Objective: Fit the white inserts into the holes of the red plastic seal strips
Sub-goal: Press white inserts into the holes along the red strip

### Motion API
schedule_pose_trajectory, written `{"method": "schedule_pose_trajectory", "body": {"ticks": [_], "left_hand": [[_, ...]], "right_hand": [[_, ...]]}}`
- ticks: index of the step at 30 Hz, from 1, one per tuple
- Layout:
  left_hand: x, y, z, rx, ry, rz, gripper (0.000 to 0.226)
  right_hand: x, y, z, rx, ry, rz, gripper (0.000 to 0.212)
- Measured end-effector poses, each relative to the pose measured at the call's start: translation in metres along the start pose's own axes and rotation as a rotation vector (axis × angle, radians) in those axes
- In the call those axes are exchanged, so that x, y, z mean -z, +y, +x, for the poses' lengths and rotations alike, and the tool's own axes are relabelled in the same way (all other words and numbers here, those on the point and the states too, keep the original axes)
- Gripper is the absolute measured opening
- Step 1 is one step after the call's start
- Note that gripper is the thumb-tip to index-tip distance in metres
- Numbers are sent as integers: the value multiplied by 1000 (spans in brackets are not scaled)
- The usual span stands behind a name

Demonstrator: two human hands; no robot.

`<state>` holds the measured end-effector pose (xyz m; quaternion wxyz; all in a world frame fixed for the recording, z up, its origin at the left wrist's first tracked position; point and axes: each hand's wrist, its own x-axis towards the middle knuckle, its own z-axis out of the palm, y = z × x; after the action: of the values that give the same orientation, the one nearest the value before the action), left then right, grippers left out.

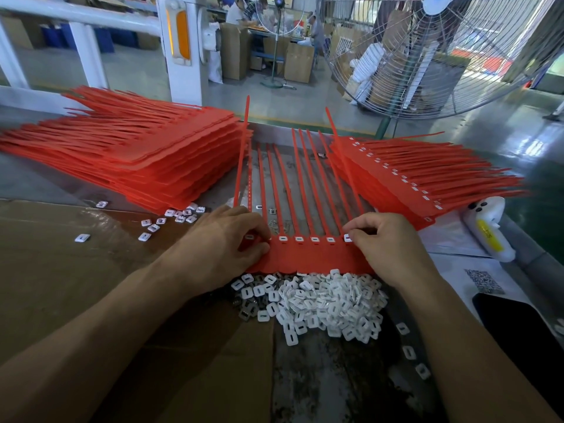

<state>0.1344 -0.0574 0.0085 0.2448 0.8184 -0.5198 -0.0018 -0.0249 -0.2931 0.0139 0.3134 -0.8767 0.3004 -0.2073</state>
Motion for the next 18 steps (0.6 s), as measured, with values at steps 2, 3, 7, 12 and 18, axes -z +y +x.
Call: {"method": "schedule_pose_trajectory", "body": {"ticks": [2, 3, 7, 12, 18], "left_hand": [[0, 0, 0, 3, -4, -1, 27], [0, 0, 0, 3, -5, -1, 28], [0, 0, -1, 1, -4, 1, 28], [-1, 0, 0, 1, -1, -2, 28], [0, 0, -1, 0, 2, -8, 27]], "right_hand": [[0, 0, 1, -2, -6, -8, 18], [0, -1, 2, -5, -12, -14, 19], [0, -3, 5, -23, -46, -25, 21], [0, -5, 7, -34, -92, -41, 22], [-3, -7, 8, -26, -57, -58, 21]]}}
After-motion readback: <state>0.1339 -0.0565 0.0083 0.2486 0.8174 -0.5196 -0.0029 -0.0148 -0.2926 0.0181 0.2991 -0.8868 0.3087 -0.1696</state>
